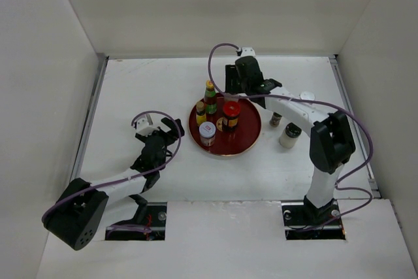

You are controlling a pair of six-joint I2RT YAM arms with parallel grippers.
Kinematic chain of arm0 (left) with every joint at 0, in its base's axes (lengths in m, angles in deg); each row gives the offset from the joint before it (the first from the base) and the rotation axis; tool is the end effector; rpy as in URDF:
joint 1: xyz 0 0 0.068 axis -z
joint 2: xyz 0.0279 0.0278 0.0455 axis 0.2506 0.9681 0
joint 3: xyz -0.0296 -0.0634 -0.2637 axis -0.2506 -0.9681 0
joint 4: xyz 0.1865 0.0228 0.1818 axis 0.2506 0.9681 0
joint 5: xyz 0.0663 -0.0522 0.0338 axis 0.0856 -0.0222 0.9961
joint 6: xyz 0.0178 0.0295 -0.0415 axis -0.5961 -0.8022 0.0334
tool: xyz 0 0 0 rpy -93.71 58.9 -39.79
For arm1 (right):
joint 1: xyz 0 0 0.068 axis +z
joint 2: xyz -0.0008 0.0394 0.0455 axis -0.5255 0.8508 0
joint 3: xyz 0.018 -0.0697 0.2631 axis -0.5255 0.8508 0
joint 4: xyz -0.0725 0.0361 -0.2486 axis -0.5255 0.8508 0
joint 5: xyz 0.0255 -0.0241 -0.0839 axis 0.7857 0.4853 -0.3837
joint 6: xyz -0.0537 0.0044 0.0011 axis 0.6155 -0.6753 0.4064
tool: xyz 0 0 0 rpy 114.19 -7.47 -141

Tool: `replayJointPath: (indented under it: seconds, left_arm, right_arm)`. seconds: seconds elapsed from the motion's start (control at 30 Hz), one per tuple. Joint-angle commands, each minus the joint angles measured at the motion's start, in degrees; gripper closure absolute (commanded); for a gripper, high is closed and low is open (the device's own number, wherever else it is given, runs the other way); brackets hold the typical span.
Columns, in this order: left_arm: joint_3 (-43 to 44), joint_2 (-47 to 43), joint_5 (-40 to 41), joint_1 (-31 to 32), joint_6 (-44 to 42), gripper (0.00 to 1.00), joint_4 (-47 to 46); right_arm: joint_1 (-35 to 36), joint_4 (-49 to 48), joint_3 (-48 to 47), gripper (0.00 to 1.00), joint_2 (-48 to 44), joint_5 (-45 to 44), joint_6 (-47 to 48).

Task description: Organize the condiment bottles

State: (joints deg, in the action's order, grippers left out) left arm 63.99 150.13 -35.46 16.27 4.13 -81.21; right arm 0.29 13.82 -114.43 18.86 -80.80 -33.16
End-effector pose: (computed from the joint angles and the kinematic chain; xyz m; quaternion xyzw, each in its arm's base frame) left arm 0.1777 -0.0836 0.1683 -0.2369 0.7192 -0.1828 0.6271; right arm 0.3695 0.2188 0.2957 -0.0439 0.8620 0.0842 0.4979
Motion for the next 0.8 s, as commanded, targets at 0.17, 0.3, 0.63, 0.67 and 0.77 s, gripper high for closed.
replayJointPath:
  seconds: [0.17,0.3,0.63,0.67,0.77]
  left_arm:
    - [0.0,0.0,-1.6,-0.7,0.5,0.0,-2.9]
    - [0.0,0.0,-1.7,-0.7,0.5,0.0,-2.9]
    - [-0.2,-1.0,-1.7,-1.0,0.5,0.0,-2.6]
    - [-0.2,-1.0,-1.7,-1.0,0.5,0.0,-2.6]
    - [-0.2,-1.0,-1.9,-1.0,0.5,0.0,-2.5]
  right_arm:
    - [0.4,-4.6,-1.7,0.37,1.9,2.1,-2.6]
    - [0.4,-4.6,-0.8,0.2,1.9,1.8,-3.0]
    - [-2.9,-4.2,3.9,0.06,-9.5,-2.6,-3.1]
    - [-4.2,-4.3,5.9,0.06,-11.9,-3.9,-3.2]
    - [-8.6,-4.2,12.6,0.05,-19.0,-11.4,-3.3]
